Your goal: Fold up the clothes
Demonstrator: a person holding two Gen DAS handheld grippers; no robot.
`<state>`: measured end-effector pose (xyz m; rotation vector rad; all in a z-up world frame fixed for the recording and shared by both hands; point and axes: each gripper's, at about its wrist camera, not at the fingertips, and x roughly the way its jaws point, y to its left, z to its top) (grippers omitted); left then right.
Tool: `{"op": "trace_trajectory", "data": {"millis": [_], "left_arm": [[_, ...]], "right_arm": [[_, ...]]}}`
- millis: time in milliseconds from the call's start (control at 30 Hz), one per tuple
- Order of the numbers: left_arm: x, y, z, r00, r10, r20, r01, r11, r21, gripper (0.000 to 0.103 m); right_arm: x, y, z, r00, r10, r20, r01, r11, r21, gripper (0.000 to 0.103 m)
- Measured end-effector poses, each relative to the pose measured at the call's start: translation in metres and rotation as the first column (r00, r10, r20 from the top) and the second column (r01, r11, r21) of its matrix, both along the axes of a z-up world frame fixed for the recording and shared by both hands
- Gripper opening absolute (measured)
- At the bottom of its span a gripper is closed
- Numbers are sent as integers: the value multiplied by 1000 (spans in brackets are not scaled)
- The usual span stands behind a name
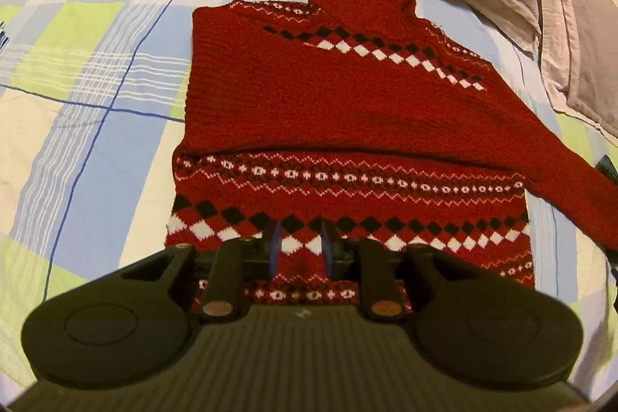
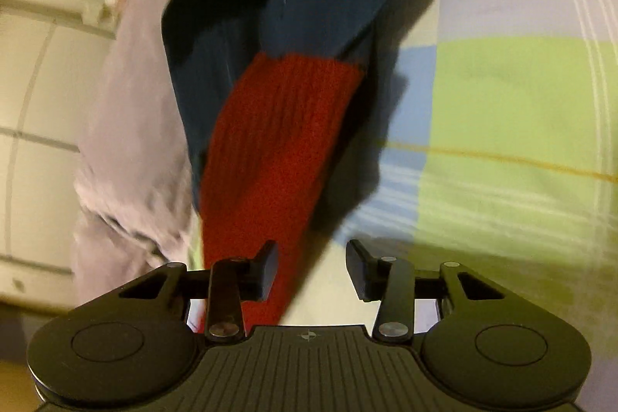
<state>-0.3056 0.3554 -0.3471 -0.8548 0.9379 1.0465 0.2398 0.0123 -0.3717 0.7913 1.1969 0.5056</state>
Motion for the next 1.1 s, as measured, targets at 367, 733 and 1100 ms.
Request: {"op": "trace_trajectory", "data": {"millis": [367,733,1100], "left_arm": [[-4,-10,-12,1000,20,10,-20,1000,-20,18],[-50,-22,-7,988,144,53,-142,989,-33,18],[-80,-39,-15,952,268,149,-255,962,-100,18]], "right_arm": [[24,8,-14,1000,-1,-9,1,1000,4,24],[-72,148,116,664,525,533,-263,831,-490,2],[-347,252,79,-147,927,345,-603,192,-774,3]]}}
